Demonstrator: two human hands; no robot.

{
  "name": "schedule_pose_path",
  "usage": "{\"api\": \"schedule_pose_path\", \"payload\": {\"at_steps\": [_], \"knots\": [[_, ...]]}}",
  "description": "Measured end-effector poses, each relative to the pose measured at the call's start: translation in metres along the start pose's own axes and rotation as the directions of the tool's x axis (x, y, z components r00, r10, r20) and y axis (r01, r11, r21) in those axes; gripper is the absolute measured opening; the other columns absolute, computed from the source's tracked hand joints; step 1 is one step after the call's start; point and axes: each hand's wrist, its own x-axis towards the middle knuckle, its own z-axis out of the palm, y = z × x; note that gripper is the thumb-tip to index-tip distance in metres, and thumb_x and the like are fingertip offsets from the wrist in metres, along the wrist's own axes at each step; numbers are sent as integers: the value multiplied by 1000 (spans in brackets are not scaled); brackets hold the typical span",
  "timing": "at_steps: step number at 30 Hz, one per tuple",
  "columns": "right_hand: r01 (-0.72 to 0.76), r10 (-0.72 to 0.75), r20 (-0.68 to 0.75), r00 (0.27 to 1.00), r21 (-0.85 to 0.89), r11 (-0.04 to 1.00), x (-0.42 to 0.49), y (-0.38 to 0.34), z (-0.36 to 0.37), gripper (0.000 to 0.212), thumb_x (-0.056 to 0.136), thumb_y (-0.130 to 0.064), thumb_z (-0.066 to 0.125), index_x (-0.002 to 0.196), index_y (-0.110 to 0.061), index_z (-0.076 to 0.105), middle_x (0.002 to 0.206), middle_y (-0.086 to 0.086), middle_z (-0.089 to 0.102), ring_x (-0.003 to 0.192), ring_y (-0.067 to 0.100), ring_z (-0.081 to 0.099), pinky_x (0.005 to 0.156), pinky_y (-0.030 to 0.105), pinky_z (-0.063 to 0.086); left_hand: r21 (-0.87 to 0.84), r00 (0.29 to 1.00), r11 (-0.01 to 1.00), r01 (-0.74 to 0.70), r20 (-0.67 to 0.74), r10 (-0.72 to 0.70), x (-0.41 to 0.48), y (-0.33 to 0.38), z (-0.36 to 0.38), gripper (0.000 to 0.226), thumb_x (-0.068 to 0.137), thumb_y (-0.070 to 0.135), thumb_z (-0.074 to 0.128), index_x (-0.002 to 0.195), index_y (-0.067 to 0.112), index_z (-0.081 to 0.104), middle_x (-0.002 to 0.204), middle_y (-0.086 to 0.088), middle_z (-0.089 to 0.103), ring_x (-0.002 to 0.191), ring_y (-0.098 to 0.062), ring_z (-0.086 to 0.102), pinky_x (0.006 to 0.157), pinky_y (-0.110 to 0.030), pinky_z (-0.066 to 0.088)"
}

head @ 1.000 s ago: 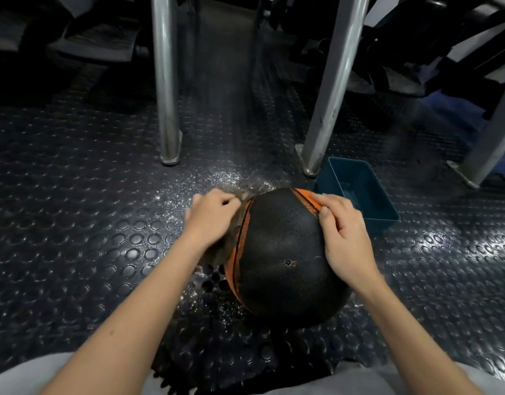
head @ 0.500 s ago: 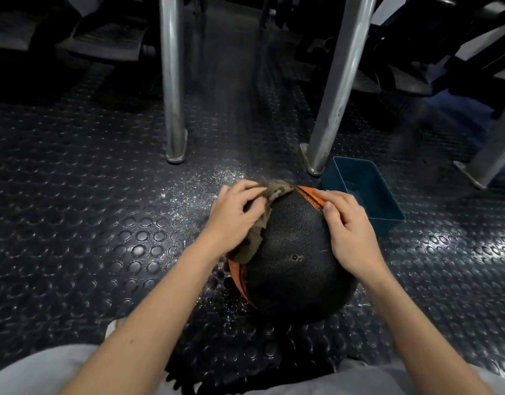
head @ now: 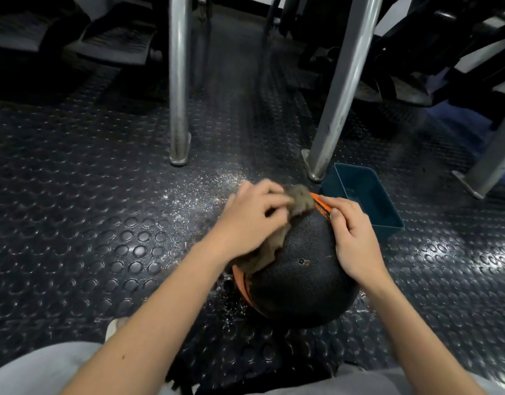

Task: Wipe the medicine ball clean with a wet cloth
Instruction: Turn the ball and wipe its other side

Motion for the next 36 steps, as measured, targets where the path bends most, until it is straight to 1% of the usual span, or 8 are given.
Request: {"api": "schedule_pose_path", "payload": {"at_steps": [9, 14, 17, 25, 29, 32, 34, 36], "knots": [[13, -13, 14, 1000, -15, 1000, 0, 3, 0, 33, 93, -37, 30, 113, -45, 55, 121, -12, 55, 117, 12, 43, 97, 27, 29, 22, 940, 940, 342, -14, -342, -4, -46, 0, 28, 98, 31, 45, 117, 26, 64, 108, 16, 48, 110, -21, 37, 102, -44, 29], [-1, 1, 1, 1000, 19, 1000, 1, 5, -1, 29, 98, -28, 35, 110, -45, 54, 115, -15, 54, 115, 12, 44, 94, 27, 29, -8, 979, 989, 149, -143, -149, 6, 2, -3, 30, 97, 36, 45, 120, 30, 62, 130, 15, 42, 118, -13, 33, 101, -34, 21], [8, -8, -5, 1000, 16, 1000, 3, 5, -1, 28, 94, -32, 34, 109, -45, 54, 114, -14, 55, 113, 12, 47, 95, 27, 32, 47, 999, 999, -25, 27, 24, 0, 15, 11, 32, 95, 32, 45, 124, 37, 59, 141, 13, 33, 127, -16, 30, 110, -44, 19], [38, -37, 12, 999, -2, 999, 3, 0, 1, 31, 93, -34, 32, 110, -51, 52, 119, -12, 55, 115, 11, 45, 99, 28, 30, -81, 994, 991, 108, -15, -109, 1, -25, 6, 36, 96, 1, 43, 119, 19, 64, 126, 6, 49, 115, -7, 42, 96, -10, 23], [28, -28, 1, 1000, 5, 1000, -1, 3, -1, 30, 93, -35, 33, 110, -50, 52, 117, -17, 54, 116, 10, 44, 97, 26, 29, 29, 959, 960, 279, -53, -278, -1, -48, -4, 35, 95, 1, 44, 120, 17, 64, 129, 5, 50, 123, -16, 44, 101, -21, 28], [0, 0, -12, 1000, 31, 1000, 0, 4, -3, 29, 99, -25, 38, 108, -48, 53, 112, -21, 52, 114, 8, 44, 95, 25, 28, 2, 986, 1000, 16, -164, -16, 7, -19, -11, 36, 93, -1, 47, 116, 18, 67, 133, 6, 50, 123, -10, 43, 107, -22, 27], [-15, 16, -12, 1000, 43, 999, 2, 5, -4, 33, 101, -18, 39, 107, -47, 53, 112, -20, 52, 113, 8, 44, 94, 23, 28, -13, 979, 981, -196, -68, 194, 7, -3, -6, 39, 89, -7, 48, 111, 17, 70, 132, 5, 52, 121, -9, 45, 106, -20, 29], [-28, 28, -9, 1000, 49, 998, 3, 5, -5, 31, 101, -17, 39, 111, -41, 56, 115, -15, 53, 114, 9, 44, 94, 21, 27, -40, 977, 978, -205, 47, 207, 2, -6, 3, 44, 90, -10, 44, 109, 20, 71, 129, 11, 52, 121, -10, 45, 105, -20, 30]]}}
